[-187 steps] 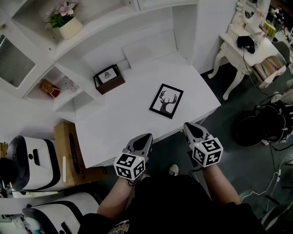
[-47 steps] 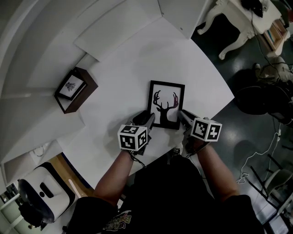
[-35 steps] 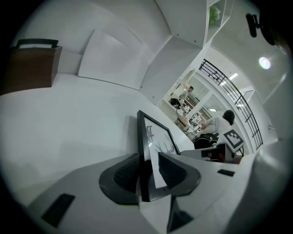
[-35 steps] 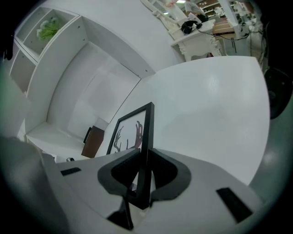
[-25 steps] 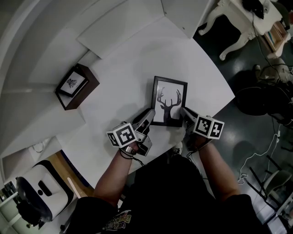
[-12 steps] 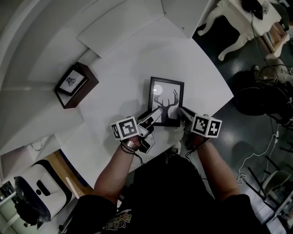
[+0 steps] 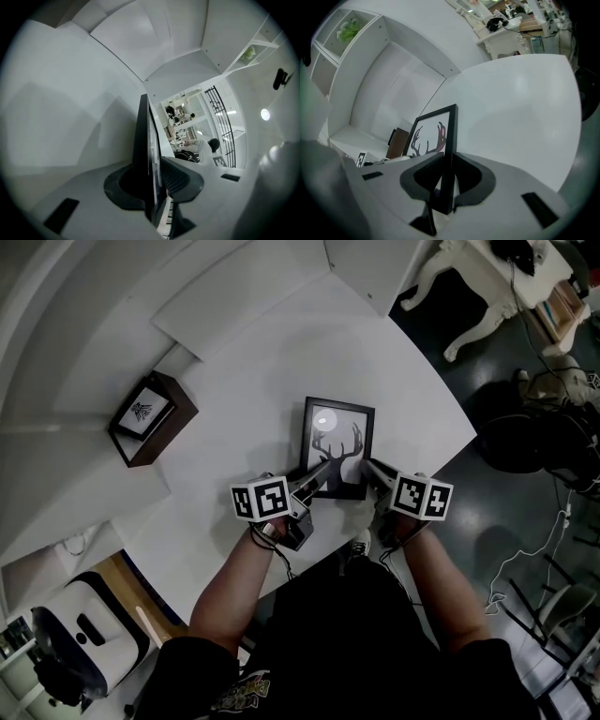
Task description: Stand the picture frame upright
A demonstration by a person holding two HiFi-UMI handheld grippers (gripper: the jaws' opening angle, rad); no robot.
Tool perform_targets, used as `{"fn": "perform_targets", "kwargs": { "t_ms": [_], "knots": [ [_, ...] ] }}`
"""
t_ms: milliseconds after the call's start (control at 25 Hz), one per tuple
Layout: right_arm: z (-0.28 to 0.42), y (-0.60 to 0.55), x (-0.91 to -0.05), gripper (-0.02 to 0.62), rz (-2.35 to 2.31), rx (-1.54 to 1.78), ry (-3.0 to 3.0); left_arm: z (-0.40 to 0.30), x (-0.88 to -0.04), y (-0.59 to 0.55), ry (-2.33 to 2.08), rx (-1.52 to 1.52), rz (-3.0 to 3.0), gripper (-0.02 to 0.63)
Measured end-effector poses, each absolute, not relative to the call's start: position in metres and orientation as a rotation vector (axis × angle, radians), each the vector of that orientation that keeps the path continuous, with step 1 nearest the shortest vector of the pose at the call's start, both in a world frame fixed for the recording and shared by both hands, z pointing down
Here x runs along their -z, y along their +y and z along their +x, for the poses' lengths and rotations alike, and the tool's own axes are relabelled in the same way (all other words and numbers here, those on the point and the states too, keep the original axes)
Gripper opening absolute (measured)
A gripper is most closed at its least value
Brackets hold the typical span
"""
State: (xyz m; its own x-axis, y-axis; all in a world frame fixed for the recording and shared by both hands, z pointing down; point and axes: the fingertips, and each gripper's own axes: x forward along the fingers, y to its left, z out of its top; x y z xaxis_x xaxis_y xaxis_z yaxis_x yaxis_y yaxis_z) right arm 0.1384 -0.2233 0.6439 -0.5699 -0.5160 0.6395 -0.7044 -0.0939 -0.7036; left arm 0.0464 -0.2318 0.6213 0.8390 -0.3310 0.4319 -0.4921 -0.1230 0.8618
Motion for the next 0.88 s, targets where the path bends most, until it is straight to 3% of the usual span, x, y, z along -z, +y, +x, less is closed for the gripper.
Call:
{"fn": "perform_targets", "kwargs": {
  "t_ms": [120, 880],
  "knots": [
    [0.139, -0.224, -0.644, 0.064, 1.367, -1.746, -1.996, 0.048, -0.624, -0.232, -0.628, -0.193, 1.742, 0.055],
    [0.134, -0.222, -0.640, 0.083, 1.319, -1.728, -2.046, 0.048, -0.609, -0.229, -0.591, 0.016, 1.690, 0.014]
  ]
}}
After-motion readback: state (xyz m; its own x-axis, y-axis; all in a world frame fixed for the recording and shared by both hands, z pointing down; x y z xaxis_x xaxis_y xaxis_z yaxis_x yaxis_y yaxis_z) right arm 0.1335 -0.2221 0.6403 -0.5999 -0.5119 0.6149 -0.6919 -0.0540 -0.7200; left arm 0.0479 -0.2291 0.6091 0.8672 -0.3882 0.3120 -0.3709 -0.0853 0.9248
